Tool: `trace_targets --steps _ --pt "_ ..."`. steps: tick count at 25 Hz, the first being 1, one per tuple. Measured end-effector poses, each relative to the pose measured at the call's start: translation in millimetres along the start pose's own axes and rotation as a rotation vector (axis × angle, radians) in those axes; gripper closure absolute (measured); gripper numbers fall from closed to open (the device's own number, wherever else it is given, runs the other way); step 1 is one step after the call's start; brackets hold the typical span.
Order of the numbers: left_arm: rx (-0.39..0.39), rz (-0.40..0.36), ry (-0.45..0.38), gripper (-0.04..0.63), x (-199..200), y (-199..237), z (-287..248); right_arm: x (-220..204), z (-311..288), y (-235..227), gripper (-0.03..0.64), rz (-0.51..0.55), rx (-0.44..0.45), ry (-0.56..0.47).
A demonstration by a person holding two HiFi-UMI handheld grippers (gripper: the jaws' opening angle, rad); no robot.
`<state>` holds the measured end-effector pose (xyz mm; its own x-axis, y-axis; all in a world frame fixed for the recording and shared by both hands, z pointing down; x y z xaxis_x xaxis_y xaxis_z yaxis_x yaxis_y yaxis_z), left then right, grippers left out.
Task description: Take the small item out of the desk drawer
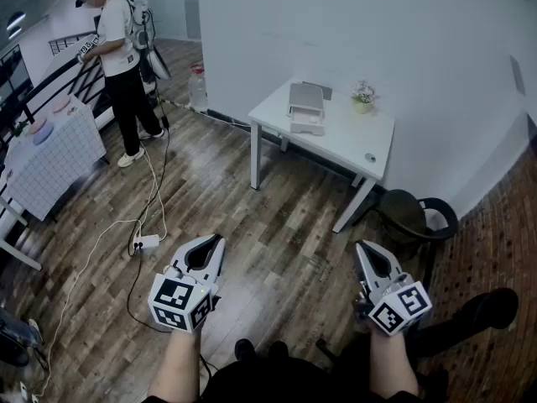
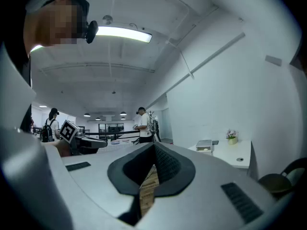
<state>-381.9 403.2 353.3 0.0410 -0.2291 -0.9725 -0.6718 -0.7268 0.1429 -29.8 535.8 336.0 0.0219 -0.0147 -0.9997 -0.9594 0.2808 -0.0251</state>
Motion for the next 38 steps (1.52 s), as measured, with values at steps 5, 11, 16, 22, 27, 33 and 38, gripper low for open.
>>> trace_targets --steps 5,11,16,22,27,33,38 --pt "-0.009 0.009 0.008 0.572 -3 3 1 -5 -7 14 0.615 -0.018 0.031 0.008" --pt "-0.015 0.025 0.019 0.572 -10 9 5 -9 -10 20 0.617 -0.018 0.02 0.019" --pt "-0.032 0.046 0.013 0.572 -13 12 12 -12 -14 33 0.617 -0.02 0.034 0.032" --pt "-0.066 0.035 -0.006 0.572 -11 22 30 -10 -18 62 0.615 -0.038 0.052 0.005" --pt "-0.071 0.049 0.011 0.572 -21 32 38 -11 -14 74 0.615 -0.02 0.038 -0.009" --pt "-0.078 0.07 0.04 0.572 -30 46 33 -28 -25 67 0.615 -0.071 0.004 0.027" --pt "-0.076 0.065 0.046 0.572 -29 60 19 -39 -58 61 0.615 -0.086 0.034 0.033"
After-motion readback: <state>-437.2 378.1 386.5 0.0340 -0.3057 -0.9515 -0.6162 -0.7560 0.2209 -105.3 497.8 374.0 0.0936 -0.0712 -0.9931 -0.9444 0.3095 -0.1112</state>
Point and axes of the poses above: the fingertips, and each gripper's own axes: z backward along the fingers, y to its left, x out of its top, the point moved 10 cm from there along z, backward along the fingers, and after that the axes turned 5 degrees about z, right-handed, at the moved point
